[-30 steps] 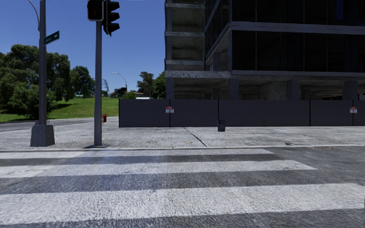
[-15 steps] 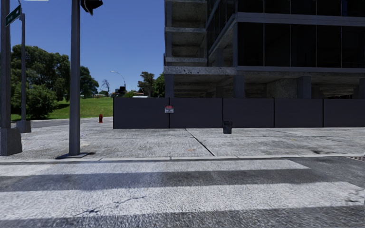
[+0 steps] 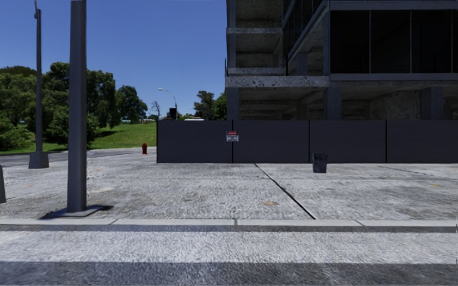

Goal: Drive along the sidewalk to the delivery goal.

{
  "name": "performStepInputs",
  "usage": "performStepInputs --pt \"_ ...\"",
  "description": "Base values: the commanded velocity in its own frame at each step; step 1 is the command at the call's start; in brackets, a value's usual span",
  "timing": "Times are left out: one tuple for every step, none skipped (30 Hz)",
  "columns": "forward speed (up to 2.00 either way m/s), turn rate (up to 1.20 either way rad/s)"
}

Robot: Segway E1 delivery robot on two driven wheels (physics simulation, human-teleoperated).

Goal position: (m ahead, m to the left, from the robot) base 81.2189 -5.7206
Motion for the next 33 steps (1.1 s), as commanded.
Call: performStepInputs --pt "1.96 0.01" --pt "1.96 0.0" --pt "1.96 0.0" --pt "1.96 0.0" --pt "1.96 0.0" --pt "1.96 0.0" --pt "1.96 0.0" --pt "1.96 0.0" --pt "1.96 0.0" --pt "1.96 0.03" --pt "1.96 0.12" --pt "1.96 0.16" --pt "1.96 0.17" --pt "1.96 0.17" --pt "1.96 0.17" --pt "1.96 0.17" --pt "1.96 0.17" --pt "1.96 0.18" --pt "1.96 0.31" --pt "1.96 0.44" --pt "1.96 0.52" --pt "1.96 0.52" --pt "1.96 0.6" --pt "1.96 0.66" --pt "1.96 0.67" --pt "1.96 0.67" --pt "1.96 0.67" --pt "1.96 0.67" --pt "1.96 0.67" --pt "1.96 0.67" --pt "1.96 0.67" --pt "1.96 0.67" --pt "1.96 0.67"
